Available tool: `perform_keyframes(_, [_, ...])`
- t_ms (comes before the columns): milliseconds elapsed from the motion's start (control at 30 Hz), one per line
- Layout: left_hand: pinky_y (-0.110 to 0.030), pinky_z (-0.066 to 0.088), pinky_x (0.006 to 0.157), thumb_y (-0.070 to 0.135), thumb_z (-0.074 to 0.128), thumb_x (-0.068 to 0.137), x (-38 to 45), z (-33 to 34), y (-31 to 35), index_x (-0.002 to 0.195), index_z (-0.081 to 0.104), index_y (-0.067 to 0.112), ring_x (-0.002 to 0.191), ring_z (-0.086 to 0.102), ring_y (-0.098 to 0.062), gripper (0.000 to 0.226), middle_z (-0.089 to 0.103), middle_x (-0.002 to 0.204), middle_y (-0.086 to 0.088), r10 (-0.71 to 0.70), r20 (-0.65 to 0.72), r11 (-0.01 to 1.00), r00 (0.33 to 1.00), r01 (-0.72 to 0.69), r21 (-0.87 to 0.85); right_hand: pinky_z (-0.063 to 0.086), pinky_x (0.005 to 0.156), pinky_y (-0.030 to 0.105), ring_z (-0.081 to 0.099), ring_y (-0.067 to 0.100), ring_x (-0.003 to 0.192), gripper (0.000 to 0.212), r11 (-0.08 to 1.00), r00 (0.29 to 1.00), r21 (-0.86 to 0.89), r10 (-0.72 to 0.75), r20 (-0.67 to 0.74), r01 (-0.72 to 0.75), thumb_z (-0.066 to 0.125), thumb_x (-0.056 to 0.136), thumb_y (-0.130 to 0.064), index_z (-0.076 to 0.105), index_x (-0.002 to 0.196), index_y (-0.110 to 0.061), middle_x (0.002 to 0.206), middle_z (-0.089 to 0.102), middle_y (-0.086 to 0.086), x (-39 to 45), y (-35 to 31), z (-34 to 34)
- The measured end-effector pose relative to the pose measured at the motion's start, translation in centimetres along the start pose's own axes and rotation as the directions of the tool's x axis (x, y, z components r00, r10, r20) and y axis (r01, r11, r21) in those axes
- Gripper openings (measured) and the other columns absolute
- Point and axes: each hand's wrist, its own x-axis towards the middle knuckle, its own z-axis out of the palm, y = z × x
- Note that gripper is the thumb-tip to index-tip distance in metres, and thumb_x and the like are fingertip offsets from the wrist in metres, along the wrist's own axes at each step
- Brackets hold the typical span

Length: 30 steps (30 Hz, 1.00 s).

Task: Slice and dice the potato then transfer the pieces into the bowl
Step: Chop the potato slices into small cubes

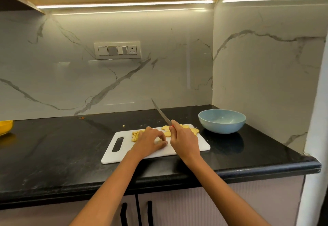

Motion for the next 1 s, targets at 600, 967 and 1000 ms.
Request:
perform_keyframes(600, [-0.056, 0.033, 0.102, 0.036, 0.078, 0.07, 3.5, -1.7, -6.2, 0.077, 0.061, 0.047, 0.114, 0.051, -0.019, 0.022, 0.063, 0.11, 0.008, -0.181, -0.027, 0.947, 0.983, 0.167, -0.274, 0.037, 0.049, 0.015, 0.052, 0.01, 0.055, 0.037, 0.995, 0.975, -0.008, -0.101, -0.198, 0.102, 0.039, 0.101, -0.025, 0.053, 0.13, -0.009, 0.074, 0.066, 0.006, 8.7, 4.1, 2.3])
perform_keyframes(967, [-0.036, 0.035, 0.093, 0.012, 0.062, 0.087, 2.9, -0.6, -4.2, 0.094, 0.072, 0.021, 0.106, 0.055, -0.016, 0.015, 0.068, 0.104, 0.003, -0.178, -0.215, 0.979, 0.96, 0.152, -0.133, 0.041, 0.054, 0.018, 0.053, 0.009, 0.061, 0.036, 0.999, 0.983, -0.012, -0.046, -0.176, 0.045, 0.037, 0.101, -0.027, 0.053, 0.129, -0.01, 0.08, 0.068, 0.005, 8.4, 4.9, 2.4])
perform_keyframes(1000, [-0.037, 0.037, 0.094, 0.015, 0.062, 0.088, 2.9, -0.4, -4.0, 0.097, 0.072, 0.021, 0.102, 0.058, -0.015, 0.014, 0.069, 0.101, 0.004, -0.166, -0.237, 0.981, 0.957, 0.136, -0.138, 0.039, 0.052, 0.016, 0.053, 0.009, 0.061, 0.036, 0.999, 0.983, -0.011, -0.047, -0.176, 0.046, 0.037, 0.101, -0.027, 0.053, 0.129, -0.011, 0.08, 0.068, 0.005, 8.4, 4.9, 2.4])
